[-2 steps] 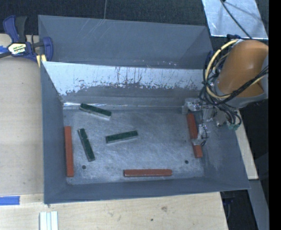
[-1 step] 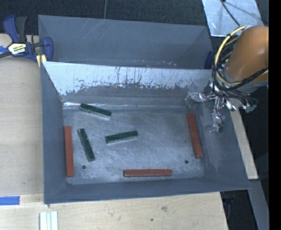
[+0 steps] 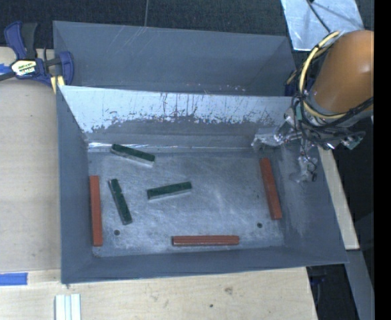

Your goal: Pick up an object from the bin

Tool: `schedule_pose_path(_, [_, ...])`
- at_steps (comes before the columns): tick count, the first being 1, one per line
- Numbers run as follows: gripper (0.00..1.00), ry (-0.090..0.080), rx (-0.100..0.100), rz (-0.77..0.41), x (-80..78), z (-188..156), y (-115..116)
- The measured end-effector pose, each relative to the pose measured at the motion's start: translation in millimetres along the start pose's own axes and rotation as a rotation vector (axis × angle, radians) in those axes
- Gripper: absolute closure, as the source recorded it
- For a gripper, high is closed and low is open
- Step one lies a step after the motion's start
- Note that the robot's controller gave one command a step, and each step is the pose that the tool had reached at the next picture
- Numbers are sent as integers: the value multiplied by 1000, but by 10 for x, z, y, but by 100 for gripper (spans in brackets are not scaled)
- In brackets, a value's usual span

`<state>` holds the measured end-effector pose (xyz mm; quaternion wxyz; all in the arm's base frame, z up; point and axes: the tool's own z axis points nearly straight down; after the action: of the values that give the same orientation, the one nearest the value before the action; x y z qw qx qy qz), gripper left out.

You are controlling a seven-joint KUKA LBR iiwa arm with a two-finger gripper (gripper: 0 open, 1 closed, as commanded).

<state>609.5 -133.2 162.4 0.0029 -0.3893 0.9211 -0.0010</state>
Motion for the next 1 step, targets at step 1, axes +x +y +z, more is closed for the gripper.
schedule_pose_path(1, [0,-14,-8,-585,129,772,365])
